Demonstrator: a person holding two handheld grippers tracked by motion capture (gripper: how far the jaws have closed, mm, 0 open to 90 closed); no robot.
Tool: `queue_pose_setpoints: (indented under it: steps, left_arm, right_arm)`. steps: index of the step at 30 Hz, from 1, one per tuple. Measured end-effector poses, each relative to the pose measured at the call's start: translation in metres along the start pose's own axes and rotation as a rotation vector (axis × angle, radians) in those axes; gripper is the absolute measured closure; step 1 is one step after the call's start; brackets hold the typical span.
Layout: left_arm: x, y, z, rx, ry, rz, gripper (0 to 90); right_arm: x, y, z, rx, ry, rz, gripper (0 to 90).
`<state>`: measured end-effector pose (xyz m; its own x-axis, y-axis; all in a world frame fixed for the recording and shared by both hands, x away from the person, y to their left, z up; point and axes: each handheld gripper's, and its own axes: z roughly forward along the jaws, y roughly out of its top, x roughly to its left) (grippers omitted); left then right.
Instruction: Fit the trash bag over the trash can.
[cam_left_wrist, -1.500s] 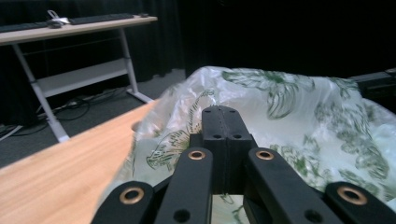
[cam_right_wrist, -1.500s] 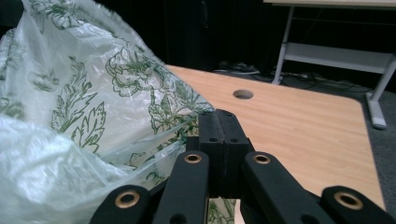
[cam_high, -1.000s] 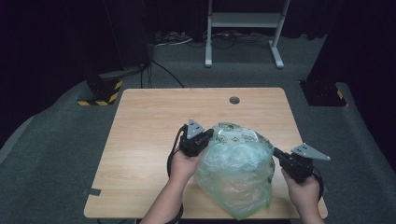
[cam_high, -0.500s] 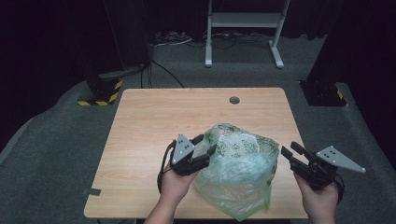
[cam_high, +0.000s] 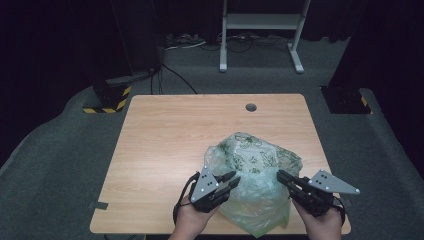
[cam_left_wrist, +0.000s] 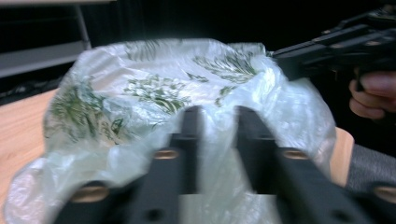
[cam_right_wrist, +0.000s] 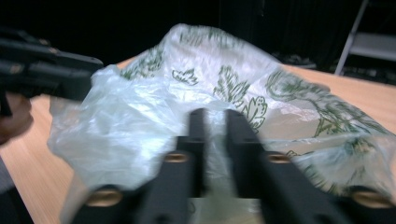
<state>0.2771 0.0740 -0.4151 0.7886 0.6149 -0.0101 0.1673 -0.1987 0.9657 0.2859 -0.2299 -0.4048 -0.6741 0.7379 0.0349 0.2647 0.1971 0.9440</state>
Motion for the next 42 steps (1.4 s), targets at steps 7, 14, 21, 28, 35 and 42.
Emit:
queue_pose_setpoints:
  steps: [7, 14, 21, 28, 35, 42]
  left_arm:
    - [-0.013, -0.022, 0.000, 0.046, -0.024, 0.037, 83.7]
    - [0.007, -0.002, -0.006, -0.059, 0.043, -0.020, 47.2]
    - [0.030, -0.023, 0.008, 0.010, 0.091, -0.086, 40.4]
    - [0.039, -0.037, 0.020, 0.067, 0.134, -0.099, 43.9]
    - [0.043, -0.036, 0.034, 0.107, 0.097, -0.072, 42.8]
    - [0.032, -0.034, 0.046, 0.118, 0.064, -0.037, 41.1]
  right_arm:
    - [-0.002, -0.016, -0.011, 0.013, 0.004, 0.001, 82.7]
    - [-0.005, -0.027, -0.001, 0.066, 0.009, 0.002, 74.0]
    - [-0.010, -0.044, 0.013, 0.152, -0.011, 0.024, 52.8]
    - [-0.018, -0.052, 0.030, 0.194, -0.020, 0.003, 38.0]
    - [-0.017, -0.047, 0.041, 0.207, 0.026, -0.090, 34.2]
    - [-0.020, -0.047, 0.034, 0.189, 0.039, -0.091, 32.0]
